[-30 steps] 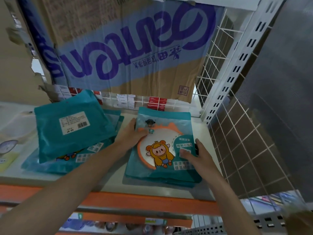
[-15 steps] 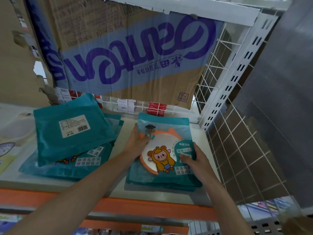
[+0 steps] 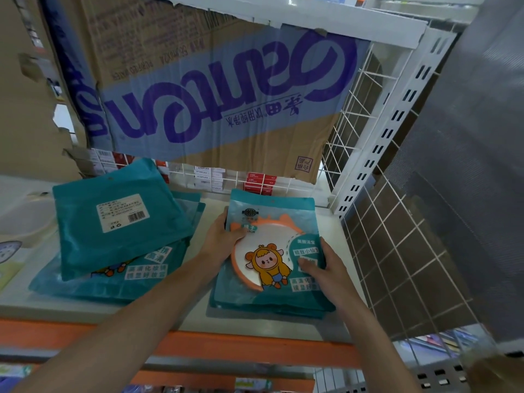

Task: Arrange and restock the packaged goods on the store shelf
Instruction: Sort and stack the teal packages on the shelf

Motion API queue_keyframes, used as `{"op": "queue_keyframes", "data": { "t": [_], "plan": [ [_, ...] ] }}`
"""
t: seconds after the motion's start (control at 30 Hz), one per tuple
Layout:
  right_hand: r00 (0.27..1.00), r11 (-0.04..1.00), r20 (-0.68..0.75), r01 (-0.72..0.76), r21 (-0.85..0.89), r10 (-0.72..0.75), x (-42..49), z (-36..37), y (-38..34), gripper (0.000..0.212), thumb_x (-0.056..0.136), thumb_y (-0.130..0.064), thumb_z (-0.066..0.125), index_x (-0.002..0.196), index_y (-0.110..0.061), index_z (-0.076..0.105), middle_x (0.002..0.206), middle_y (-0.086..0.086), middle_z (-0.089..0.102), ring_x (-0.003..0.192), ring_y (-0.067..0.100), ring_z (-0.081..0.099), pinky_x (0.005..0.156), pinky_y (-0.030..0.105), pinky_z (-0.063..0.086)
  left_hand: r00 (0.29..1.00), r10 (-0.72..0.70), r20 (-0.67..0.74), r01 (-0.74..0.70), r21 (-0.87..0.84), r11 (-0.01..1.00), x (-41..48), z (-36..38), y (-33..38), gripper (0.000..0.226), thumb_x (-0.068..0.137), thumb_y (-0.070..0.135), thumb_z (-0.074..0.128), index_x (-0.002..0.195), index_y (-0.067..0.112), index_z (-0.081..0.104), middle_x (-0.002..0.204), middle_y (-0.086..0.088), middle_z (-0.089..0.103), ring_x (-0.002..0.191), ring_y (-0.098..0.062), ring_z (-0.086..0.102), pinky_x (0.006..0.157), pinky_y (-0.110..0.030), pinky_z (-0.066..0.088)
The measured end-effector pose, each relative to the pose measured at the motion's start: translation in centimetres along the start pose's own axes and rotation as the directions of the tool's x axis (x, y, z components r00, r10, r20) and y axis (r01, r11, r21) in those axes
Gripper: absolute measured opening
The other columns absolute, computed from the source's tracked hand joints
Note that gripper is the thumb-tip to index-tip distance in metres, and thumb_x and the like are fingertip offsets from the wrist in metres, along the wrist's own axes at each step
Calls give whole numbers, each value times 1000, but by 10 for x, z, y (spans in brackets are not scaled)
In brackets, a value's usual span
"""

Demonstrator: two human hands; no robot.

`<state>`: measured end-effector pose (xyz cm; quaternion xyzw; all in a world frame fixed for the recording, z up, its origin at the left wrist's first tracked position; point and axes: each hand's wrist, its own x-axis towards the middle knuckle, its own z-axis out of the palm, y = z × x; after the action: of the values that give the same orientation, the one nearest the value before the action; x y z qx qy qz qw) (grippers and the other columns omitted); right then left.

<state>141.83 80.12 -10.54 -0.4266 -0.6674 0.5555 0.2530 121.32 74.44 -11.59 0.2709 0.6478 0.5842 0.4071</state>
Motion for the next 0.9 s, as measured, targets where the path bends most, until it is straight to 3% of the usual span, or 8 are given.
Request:
{"op": "queue_keyframes", "data": {
  "t": [0.23, 0.33, 0.47, 0.53, 0.6, 0.67, 0.77, 0.9],
  "plan": [
    [999, 996, -5, -54, 68, 54, -6, -9, -8, 18, 90, -15, 57, 106, -22, 53, 104, -9, 62, 82, -1, 65, 58, 12, 49, 999, 48, 13, -48, -13, 999, -2, -4, 5, 39, 86, 0, 55, 122, 14, 49, 112, -10, 63, 98, -26, 63, 77, -33, 53],
    [994, 995, 54, -100, 17, 98, -11, -19, -6, 67, 86, -22, 63, 144, -15, 29, 136, -7, 46, 121, 11, 49, 80, 18, 48, 988, 93, 124, -96, 17, 995, -5, -14, 6, 44, 84, 1, 59, 122, 18, 43, 113, -6, 61, 103, -22, 61, 76, -28, 52],
    [975, 995, 211, -45, -91, 63, -28, -21, -8, 56, 78, -17, 70, 125, -29, 41, 115, -17, 60, 103, 0, 61, 77, 18, 53, 930, 151, 335, -247, 267, 932, -21, -24, 10, 81, 60, 31, 80, 120, 45, 28, 119, 24, 40, 110, 6, 43, 83, -11, 41],
    [966, 988, 253, -7, -156, 47, -34, -18, -9, 64, 73, -17, 75, 120, -39, 37, 110, -23, 58, 99, -12, 58, 82, 15, 51, 887, 182, 424, -358, 383, 852, -34, -27, 9, 93, 49, 50, 81, 118, 54, 19, 125, 32, 26, 116, 19, 28, 89, -6, 33],
    [965, 988, 258, 5, -157, 37, -37, -18, -11, 69, 72, -7, 75, 109, -46, 31, 105, -30, 51, 89, -27, 51, 73, 3, 44, 856, 149, 495, -425, 508, 749, -39, -31, 1, 125, 36, 72, 76, 133, 53, -2, 148, 23, 4, 137, 7, 4, 113, -25, 22],
    [953, 987, 299, 8, -161, 41, -39, -20, -12, 84, 67, -9, 80, 118, -47, 24, 105, -32, 52, 94, -27, 49, 73, 1, 41, 867, 13, 499, -370, 625, 688, -45, -33, -4, 142, 39, 69, 77, 134, 44, -25, 149, 14, -27, 133, -1, -19, 114, -32, 6],
    [948, 967, 307, 2, -255, 79, -40, -19, -11, 110, 60, -23, 85, 128, -50, 3, 110, -37, 49, 100, -25, 46, 77, 0, 40, 875, -63, 481, -332, 688, 645, -52, -32, -2, 143, 58, 39, 85, 135, 33, -36, 144, 7, -41, 136, -8, -21, 114, -32, 6],
    [961, 946, 264, 13, -324, 77, -40, -19, -11, 102, 67, -17, 82, 117, -56, 2, 107, -40, 41, 93, -29, 41, 73, -3, 37, 870, -66, 488, -342, 697, 630, -55, -29, 1, 140, 62, 34, 84, 125, 38, -41, 143, 4, -44, 141, -18, -19, 116, -36, 9]
  ]
}}
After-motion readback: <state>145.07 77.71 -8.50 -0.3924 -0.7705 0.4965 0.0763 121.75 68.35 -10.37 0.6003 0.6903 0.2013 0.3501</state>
